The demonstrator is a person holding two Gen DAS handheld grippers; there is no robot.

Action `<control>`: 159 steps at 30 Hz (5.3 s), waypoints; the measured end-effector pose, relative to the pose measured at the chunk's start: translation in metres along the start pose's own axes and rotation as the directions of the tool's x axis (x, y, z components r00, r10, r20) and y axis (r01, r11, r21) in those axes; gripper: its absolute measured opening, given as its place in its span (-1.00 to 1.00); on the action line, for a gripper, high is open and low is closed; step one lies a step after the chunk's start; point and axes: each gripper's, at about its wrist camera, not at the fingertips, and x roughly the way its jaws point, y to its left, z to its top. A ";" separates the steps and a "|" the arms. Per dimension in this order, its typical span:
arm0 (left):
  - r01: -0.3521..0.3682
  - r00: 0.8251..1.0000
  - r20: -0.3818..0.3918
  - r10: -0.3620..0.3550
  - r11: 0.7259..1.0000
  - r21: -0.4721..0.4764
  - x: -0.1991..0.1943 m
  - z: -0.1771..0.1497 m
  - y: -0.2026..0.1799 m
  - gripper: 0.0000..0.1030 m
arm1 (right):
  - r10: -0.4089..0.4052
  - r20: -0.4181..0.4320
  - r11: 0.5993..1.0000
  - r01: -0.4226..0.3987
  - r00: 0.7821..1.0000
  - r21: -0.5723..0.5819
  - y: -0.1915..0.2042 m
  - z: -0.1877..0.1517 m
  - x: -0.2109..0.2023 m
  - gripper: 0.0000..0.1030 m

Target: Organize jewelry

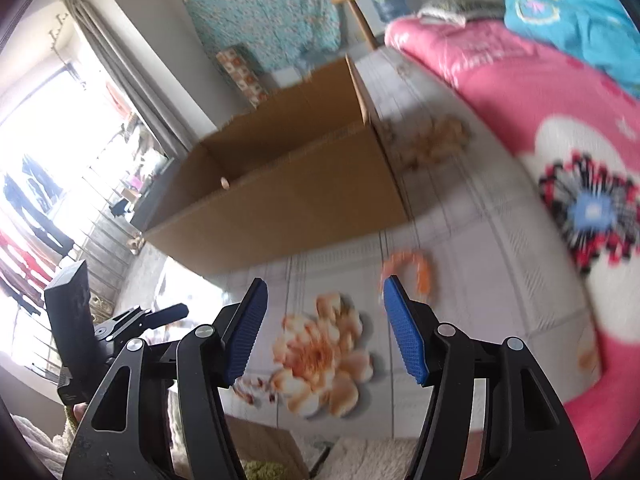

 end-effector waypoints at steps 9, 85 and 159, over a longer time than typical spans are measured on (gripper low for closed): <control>-0.104 0.993 -0.058 0.101 0.993 -0.049 0.027 -0.010 -0.002 0.71 | -0.151 -0.073 0.985 0.144 0.986 -0.093 0.011 -0.026 0.036 0.05; -0.162 0.986 -0.050 0.157 0.982 -0.102 0.034 -0.014 -0.003 0.92 | -0.276 -0.034 0.938 0.261 0.961 -0.226 0.044 0.006 0.086 -0.34; -0.167 0.985 -0.056 0.162 0.980 -0.108 0.033 -0.012 -0.002 0.92 | -0.204 -0.160 0.965 0.170 0.966 -0.201 0.073 -0.007 0.116 -0.78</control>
